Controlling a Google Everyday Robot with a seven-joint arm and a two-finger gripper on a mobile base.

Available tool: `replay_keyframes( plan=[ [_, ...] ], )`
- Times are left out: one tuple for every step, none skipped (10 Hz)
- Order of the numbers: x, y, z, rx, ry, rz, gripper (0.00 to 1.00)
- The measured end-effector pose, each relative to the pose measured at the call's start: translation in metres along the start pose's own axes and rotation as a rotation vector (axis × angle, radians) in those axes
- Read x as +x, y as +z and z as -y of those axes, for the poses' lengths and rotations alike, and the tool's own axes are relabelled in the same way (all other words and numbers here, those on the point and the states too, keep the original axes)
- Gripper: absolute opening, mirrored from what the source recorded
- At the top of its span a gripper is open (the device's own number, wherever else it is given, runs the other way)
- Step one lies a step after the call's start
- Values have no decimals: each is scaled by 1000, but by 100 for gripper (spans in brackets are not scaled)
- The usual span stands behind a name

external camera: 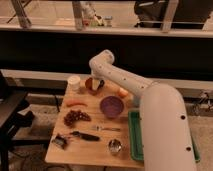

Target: Wipe red bowl with eraser

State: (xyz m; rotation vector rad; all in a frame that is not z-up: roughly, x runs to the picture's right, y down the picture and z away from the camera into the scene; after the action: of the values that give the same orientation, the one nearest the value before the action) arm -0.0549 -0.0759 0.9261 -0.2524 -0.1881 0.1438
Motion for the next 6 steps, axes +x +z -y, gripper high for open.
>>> replay_keyframes(
  plan=[
    [5, -6, 0, 6, 8, 9, 80],
    [10, -12, -1, 11, 15, 14, 80],
    [12, -20, 0, 22, 17, 22, 80],
    [14, -30, 0, 32, 18, 29, 80],
    [16, -39, 0, 40, 17, 36, 80],
    [17, -45, -1, 47, 11, 45, 80]
  ],
)
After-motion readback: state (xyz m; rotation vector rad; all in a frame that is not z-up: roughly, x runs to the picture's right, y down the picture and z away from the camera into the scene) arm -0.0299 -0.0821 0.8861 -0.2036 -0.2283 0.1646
